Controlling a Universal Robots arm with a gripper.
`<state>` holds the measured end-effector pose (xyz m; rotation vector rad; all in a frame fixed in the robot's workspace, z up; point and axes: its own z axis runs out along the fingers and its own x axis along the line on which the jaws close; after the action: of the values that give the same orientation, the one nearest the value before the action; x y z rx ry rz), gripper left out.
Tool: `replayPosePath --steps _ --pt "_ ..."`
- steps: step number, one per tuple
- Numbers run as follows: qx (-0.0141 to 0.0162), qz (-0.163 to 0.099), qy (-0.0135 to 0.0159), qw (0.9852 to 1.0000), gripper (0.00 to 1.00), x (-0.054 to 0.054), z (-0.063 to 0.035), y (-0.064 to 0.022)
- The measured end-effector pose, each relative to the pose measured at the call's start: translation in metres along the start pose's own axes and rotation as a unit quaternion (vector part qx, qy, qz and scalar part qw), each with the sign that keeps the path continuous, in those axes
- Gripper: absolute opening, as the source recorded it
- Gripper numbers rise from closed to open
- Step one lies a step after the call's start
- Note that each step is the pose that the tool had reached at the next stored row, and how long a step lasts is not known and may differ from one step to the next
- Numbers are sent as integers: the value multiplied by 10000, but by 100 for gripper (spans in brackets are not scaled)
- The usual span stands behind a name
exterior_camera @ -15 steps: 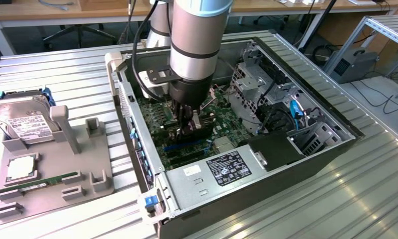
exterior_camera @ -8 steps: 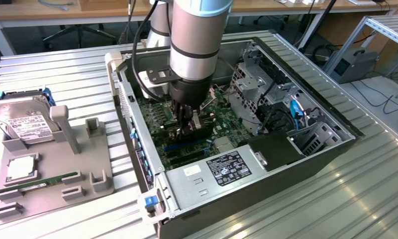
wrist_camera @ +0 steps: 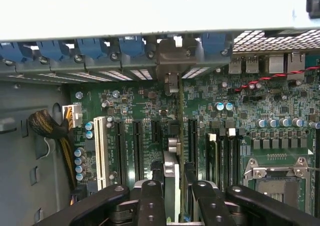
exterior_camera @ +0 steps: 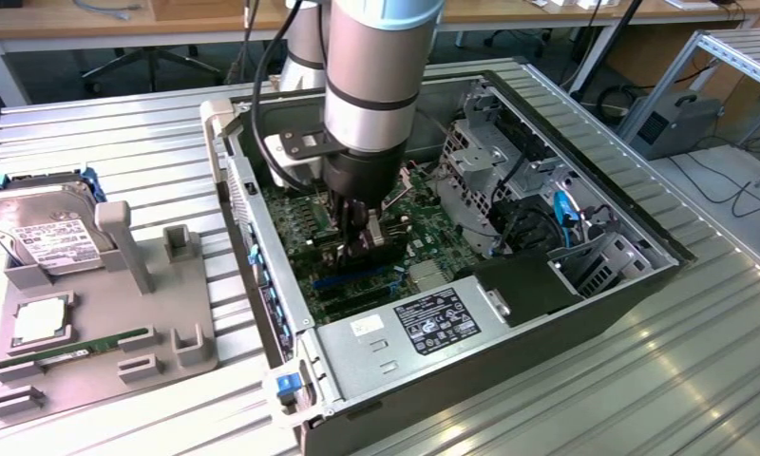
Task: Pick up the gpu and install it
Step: 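Insert the gpu into the slot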
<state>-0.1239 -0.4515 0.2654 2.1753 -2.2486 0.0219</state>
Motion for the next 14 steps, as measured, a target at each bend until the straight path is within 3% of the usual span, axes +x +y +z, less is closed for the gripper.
replayPosePath --steps 14 --pt "0 -39 2 10000 27 0 -16 1"
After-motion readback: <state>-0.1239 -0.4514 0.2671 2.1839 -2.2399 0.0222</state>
